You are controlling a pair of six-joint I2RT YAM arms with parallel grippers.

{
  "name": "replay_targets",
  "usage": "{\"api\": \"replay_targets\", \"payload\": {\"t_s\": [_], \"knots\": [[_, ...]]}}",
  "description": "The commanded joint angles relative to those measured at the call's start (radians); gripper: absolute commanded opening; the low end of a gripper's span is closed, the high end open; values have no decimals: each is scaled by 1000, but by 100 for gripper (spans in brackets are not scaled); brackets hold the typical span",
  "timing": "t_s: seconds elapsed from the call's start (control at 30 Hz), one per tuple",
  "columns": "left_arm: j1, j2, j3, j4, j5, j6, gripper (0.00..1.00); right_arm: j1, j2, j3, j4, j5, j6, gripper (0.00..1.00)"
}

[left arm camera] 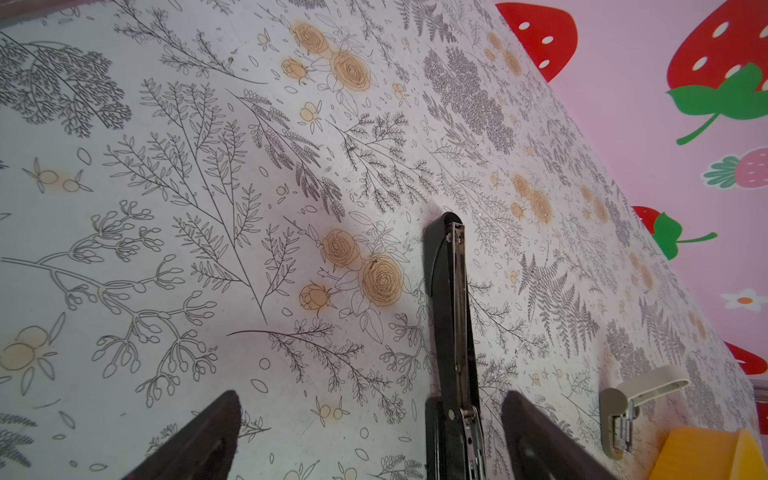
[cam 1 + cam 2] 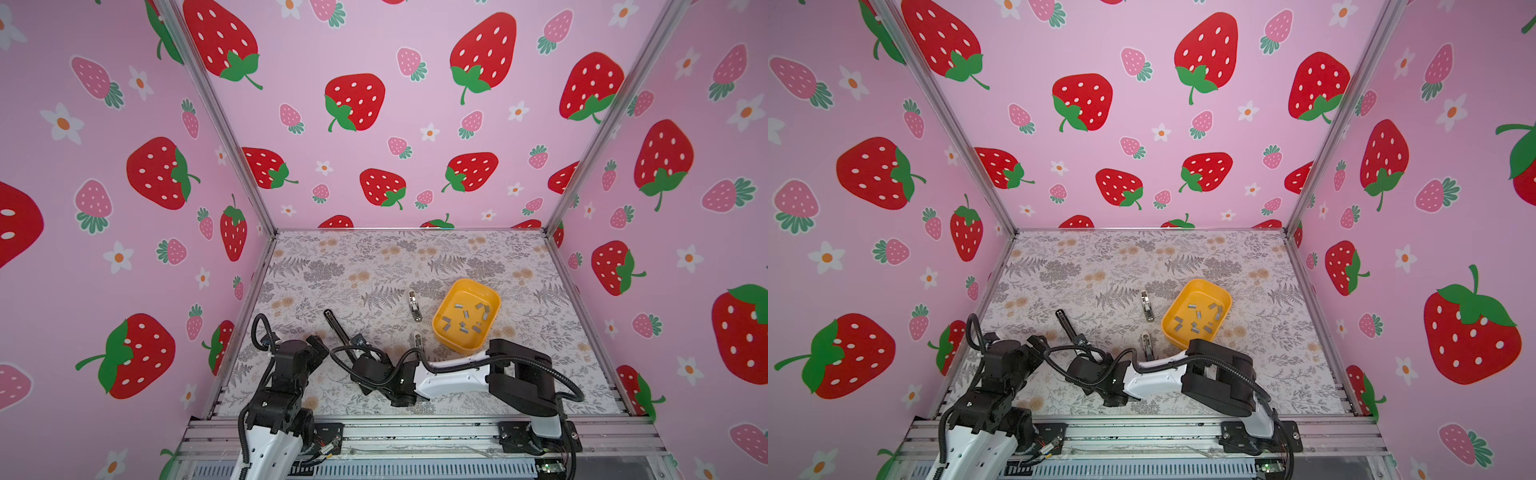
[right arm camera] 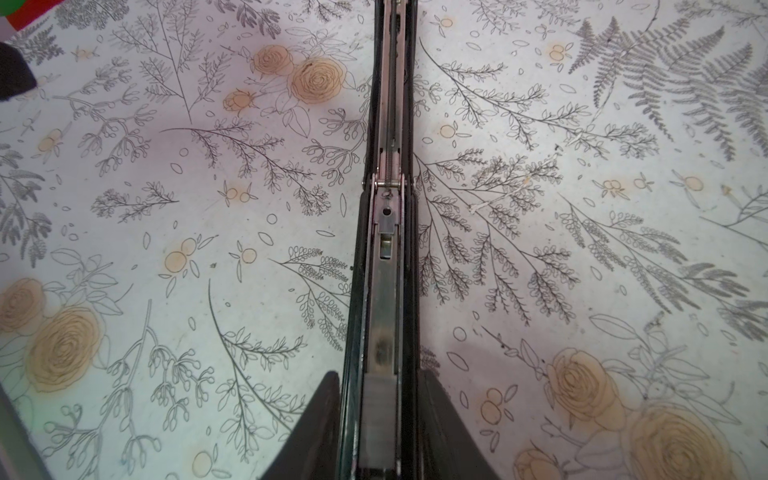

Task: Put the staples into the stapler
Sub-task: 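Open the right gripper and move it over the yellow tray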

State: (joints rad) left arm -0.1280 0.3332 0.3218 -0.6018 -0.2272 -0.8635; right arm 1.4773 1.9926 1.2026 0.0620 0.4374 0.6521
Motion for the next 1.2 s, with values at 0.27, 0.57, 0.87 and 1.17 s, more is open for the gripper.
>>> {"api": "replay_targets", "payload": {"t_s": [0.27, 0.57, 0.87, 1.17], "knots": [[5, -49, -11, 99, 148, 176, 99, -132, -411, -129, -128, 135, -8, 35], [5, 144, 79, 296, 59, 238, 99, -619, -647, -311, -333, 24, 81, 23], [18, 326, 14, 455, -18, 337, 99, -781, -593, -394, -258, -180, 66, 30], [33, 157, -41, 435, -8, 347, 99, -870, -428, -331, -262, -228, 13, 31]]}}
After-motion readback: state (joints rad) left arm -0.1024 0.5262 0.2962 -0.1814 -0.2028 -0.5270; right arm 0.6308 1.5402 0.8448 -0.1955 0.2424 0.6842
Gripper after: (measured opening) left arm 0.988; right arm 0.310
